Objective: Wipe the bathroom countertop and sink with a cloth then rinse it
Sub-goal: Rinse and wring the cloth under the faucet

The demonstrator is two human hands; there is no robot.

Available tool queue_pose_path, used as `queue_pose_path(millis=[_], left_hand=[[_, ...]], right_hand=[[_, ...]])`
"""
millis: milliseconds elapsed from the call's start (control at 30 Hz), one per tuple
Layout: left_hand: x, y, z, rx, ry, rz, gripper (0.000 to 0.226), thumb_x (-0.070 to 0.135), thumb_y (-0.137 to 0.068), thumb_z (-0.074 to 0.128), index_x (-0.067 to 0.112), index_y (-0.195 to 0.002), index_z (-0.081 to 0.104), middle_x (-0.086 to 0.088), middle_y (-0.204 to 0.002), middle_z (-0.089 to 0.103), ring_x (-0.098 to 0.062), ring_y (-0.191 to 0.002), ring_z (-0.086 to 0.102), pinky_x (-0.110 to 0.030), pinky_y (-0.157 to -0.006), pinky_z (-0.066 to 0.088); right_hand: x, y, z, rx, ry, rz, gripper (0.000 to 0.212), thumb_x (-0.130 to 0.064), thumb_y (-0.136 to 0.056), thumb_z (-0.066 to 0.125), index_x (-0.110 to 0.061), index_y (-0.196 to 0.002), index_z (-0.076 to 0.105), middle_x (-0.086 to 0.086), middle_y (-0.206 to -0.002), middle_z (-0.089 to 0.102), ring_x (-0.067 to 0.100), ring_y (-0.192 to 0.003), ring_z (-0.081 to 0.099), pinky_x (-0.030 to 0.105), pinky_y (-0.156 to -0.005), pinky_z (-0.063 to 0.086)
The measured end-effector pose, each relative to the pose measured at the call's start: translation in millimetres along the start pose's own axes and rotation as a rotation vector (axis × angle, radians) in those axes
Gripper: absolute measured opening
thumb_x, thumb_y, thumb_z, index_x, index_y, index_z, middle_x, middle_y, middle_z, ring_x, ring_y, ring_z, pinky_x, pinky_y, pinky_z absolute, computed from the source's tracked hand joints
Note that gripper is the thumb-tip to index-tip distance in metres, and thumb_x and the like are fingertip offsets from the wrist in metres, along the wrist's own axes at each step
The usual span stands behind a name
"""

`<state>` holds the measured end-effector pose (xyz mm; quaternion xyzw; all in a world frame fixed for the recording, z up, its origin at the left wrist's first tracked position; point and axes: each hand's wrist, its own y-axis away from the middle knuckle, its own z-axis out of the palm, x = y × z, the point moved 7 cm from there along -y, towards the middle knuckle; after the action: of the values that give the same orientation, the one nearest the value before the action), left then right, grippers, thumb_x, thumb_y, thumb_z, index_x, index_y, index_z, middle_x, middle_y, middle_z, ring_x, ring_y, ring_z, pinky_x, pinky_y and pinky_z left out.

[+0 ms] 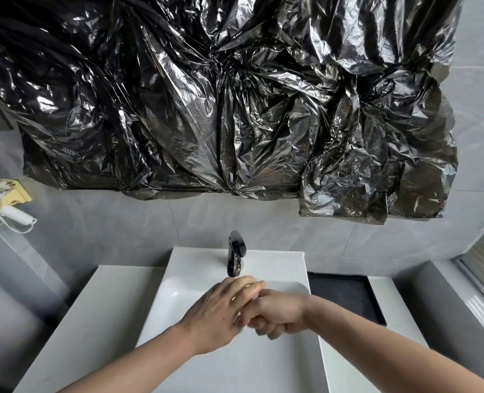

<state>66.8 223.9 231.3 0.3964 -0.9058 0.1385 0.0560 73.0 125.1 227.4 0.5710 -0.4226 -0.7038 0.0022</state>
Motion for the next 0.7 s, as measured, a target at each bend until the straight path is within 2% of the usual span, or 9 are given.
queue_pose_path(millis=[67, 133, 200, 267, 300, 367, 467, 600, 700], left_hand=[[-3, -6, -3, 0.033, -0.057, -0.027, 0.060, 0.031, -0.075, 0.069, 0.029, -0.131, 0.046, 0.012, -0.120, 0.053, -0.010, -0.099, 0.057, -0.024, -0.079, 0.050], [-13, -14, -3, -0.015, -0.199, -0.104, 0.056, 0.036, -0.061, 0.081, 0.030, -0.104, 0.047, 0.014, -0.093, 0.053, -0.010, -0.071, 0.059, -0.025, -0.052, 0.039], [-21, -22, 0, -0.130, -0.377, -0.182, 0.056, 0.031, -0.048, 0.086, 0.028, -0.088, 0.047, 0.013, -0.070, 0.058, -0.013, -0.051, 0.059, -0.025, -0.044, 0.024], [-22, -31, -2, -0.218, -0.495, -0.218, 0.036, 0.022, -0.062, 0.079, 0.025, -0.089, 0.056, 0.007, -0.071, 0.067, -0.021, -0.058, 0.067, -0.029, -0.048, 0.028], [-19, -35, -4, -0.264, -0.485, -0.239, 0.024, 0.016, -0.075, 0.071, 0.023, -0.095, 0.060, 0.002, -0.083, 0.071, -0.027, -0.072, 0.070, -0.032, -0.056, 0.032], [-19, -40, -1, -0.361, -0.428, -0.316, 0.021, 0.010, -0.084, 0.059, 0.024, -0.100, 0.064, -0.003, -0.098, 0.072, -0.032, -0.090, 0.069, -0.034, -0.067, 0.034], [-19, -39, 5, -0.423, -0.348, -0.459, 0.015, 0.010, -0.078, 0.058, 0.022, -0.086, 0.064, -0.005, -0.091, 0.067, -0.030, -0.085, 0.064, -0.033, -0.068, 0.041], [-25, -32, 16, -0.452, -0.171, -0.631, 0.009, 0.016, -0.080, 0.053, 0.019, -0.072, 0.050, -0.005, -0.089, 0.063, -0.030, -0.082, 0.060, -0.032, -0.067, 0.041], [-29, -27, 25, -0.438, -0.015, -0.738, 0.004, 0.021, -0.080, 0.052, 0.018, -0.077, 0.052, -0.004, -0.091, 0.064, -0.031, -0.088, 0.064, -0.031, -0.066, 0.041]], right_hand=[[-3, -1, 8, 0.012, 0.009, 0.026, 0.040, -0.010, -0.087, 0.056, -0.025, -0.060, 0.031, -0.010, -0.049, 0.028, 0.008, -0.044, 0.016, 0.024, -0.045, 0.007], [-1, -8, 3, 0.165, 0.107, 0.050, 0.032, -0.011, -0.083, 0.058, -0.022, -0.059, 0.040, -0.011, -0.045, 0.036, 0.011, -0.047, 0.023, 0.023, -0.044, 0.015], [-1, -13, -5, 0.364, 0.327, 0.050, 0.015, -0.014, -0.078, 0.060, -0.018, -0.066, 0.052, -0.010, -0.052, 0.047, 0.014, -0.052, 0.035, 0.025, -0.047, 0.028], [-4, -18, -7, 0.486, 0.632, 0.029, 0.018, -0.013, -0.079, 0.058, -0.015, -0.065, 0.047, -0.003, -0.062, 0.049, 0.019, -0.056, 0.042, 0.028, -0.050, 0.034], [-5, -18, -8, 0.526, 0.755, 0.022, 0.023, -0.011, -0.082, 0.056, -0.016, -0.064, 0.042, -0.001, -0.063, 0.046, 0.024, -0.060, 0.044, 0.030, -0.050, 0.034], [-4, -18, -12, 0.591, 0.894, 0.005, 0.029, -0.009, -0.086, 0.054, -0.019, -0.064, 0.039, -0.002, -0.066, 0.041, 0.031, -0.073, 0.048, 0.033, -0.059, 0.039], [0, -20, -18, 0.636, 1.027, -0.005, 0.032, -0.004, -0.086, 0.050, -0.022, -0.064, 0.036, 0.002, -0.071, 0.042, 0.034, -0.082, 0.048, 0.035, -0.070, 0.038], [6, -26, -18, 0.639, 1.148, -0.010, 0.019, -0.004, -0.086, 0.050, -0.019, -0.082, 0.059, 0.019, -0.104, 0.069, 0.038, -0.079, 0.044, 0.038, -0.071, 0.039], [11, -33, -23, 0.657, 1.189, -0.028, 0.028, -0.002, -0.086, 0.047, -0.014, -0.099, 0.069, 0.020, -0.105, 0.071, 0.042, -0.082, 0.053, 0.038, -0.071, 0.037]])
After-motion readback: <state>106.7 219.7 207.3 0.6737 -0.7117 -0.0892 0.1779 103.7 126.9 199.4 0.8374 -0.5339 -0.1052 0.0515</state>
